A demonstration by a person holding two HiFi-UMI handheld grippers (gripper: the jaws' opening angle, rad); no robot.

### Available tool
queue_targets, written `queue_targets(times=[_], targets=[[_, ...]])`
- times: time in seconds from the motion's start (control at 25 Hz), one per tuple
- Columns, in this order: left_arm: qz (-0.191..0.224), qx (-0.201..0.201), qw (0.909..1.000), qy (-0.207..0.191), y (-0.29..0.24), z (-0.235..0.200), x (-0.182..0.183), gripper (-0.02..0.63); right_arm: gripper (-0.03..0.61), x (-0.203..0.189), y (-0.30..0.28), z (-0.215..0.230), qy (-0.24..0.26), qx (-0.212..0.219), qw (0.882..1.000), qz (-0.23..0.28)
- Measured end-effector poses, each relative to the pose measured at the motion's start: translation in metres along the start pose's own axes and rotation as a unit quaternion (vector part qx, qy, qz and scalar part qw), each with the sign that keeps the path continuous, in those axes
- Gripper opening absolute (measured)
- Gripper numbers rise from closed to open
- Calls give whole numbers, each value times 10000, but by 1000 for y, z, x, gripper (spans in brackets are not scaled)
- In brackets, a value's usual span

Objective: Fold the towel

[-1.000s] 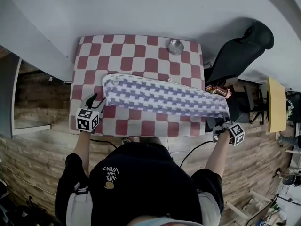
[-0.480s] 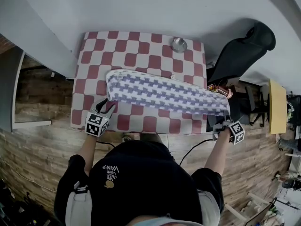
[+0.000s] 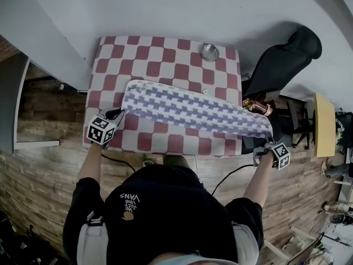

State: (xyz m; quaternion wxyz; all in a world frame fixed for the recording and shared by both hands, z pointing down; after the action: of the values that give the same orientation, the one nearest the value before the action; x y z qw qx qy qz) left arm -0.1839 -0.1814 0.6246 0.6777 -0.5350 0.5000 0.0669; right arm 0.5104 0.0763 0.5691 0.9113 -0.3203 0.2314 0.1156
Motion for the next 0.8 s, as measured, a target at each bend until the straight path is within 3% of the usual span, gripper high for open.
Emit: queue_targets(times=[0.2, 0.28, 0.4, 0.56, 0.8], targets=[[-575, 194, 9981, -56, -1, -16, -12, 38, 34, 1, 5, -5, 227, 4, 9997, 103], [-644, 409, 9971, 28, 0, -19, -17, 111, 32, -4, 7, -25, 567, 176, 9981, 135], [-564, 691, 9959, 172, 7, -23, -21, 143, 32, -23, 11, -71, 1268, 607, 9900, 73], [-338, 1024, 9937, 308, 25, -26, -26, 143, 31, -76, 14, -147, 2225, 1370, 9647, -322], [212, 1380, 9892, 439, 54, -14, -29, 143, 31, -195, 8, -258, 3204, 2534, 9078, -954]])
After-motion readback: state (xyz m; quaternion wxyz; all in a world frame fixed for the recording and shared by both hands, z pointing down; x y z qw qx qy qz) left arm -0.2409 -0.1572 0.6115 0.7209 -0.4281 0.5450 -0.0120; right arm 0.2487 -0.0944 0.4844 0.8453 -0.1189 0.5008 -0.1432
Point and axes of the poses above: the fingertips, and each gripper's own axes: y backward along the fingers, z to its right, x out of its top, the point moved 5 cm from there along y, backward along the fingers, and after that the axes turned 4 degrees about -y, right-handed, at the moved point
